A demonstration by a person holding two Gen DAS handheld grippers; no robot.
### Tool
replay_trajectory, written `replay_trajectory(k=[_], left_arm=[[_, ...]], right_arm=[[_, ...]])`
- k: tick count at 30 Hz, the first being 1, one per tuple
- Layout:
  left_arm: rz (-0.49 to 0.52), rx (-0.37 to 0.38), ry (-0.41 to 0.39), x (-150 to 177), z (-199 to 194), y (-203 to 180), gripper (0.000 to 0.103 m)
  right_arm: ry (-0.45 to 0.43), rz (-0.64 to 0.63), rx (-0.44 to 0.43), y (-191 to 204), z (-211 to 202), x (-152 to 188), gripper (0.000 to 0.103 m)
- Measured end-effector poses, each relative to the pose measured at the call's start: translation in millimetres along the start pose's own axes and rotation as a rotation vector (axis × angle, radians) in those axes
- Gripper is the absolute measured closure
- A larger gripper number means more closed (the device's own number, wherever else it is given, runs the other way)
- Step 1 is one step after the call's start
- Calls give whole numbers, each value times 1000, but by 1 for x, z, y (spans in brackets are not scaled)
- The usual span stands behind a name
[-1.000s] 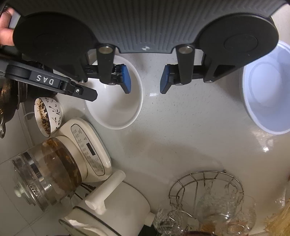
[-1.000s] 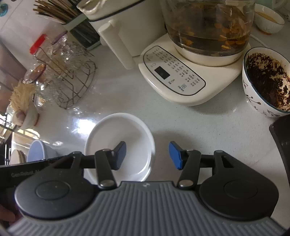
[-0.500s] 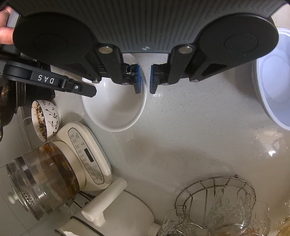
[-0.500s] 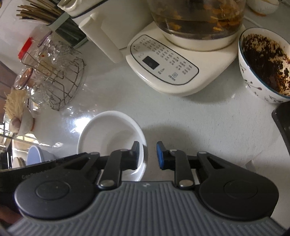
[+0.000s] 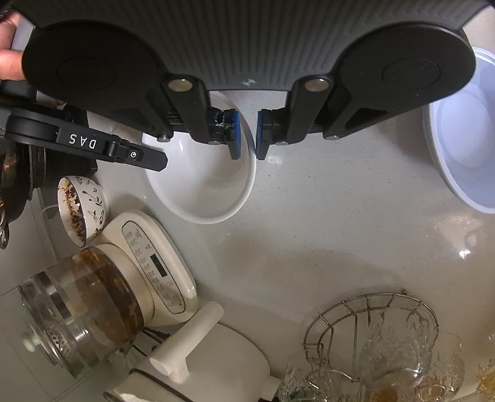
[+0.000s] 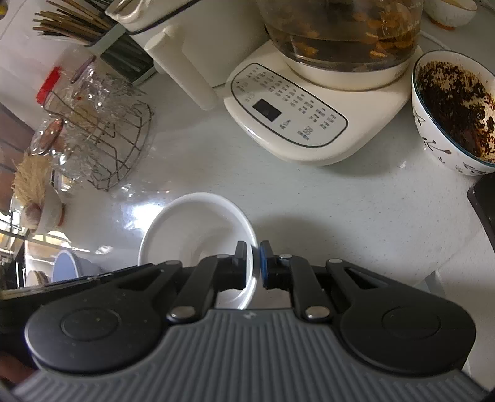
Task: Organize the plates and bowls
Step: 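Lift the white bowl and carry it to the light blue bowl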
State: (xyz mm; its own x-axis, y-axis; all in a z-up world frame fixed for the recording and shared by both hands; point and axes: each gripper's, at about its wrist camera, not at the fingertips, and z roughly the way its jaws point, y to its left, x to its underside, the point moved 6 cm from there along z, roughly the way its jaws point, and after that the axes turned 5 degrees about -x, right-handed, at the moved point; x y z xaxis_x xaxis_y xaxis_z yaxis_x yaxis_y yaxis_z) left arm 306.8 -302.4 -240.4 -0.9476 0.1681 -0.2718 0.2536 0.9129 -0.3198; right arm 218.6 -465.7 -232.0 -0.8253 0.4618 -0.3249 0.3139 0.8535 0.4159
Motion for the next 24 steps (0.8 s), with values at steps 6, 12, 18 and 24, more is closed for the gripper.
replay_trajectory(k=[6, 12, 18, 24], left_arm=[[-28, 11, -31, -3, -13, 6, 91], [-39, 3, -80, -11, -33, 11, 91], [-105, 5, -115, -9, -50, 22, 90], [-111, 0, -161, -13, -71, 26, 90]], right_arm=[[-5, -28, -10, 13, -9, -6, 92], [-31, -59, -36, 28, -19, -15, 92], [-59, -81, -89, 49, -28, -20, 92], [-70, -135, -121, 65, -39, -25, 92]])
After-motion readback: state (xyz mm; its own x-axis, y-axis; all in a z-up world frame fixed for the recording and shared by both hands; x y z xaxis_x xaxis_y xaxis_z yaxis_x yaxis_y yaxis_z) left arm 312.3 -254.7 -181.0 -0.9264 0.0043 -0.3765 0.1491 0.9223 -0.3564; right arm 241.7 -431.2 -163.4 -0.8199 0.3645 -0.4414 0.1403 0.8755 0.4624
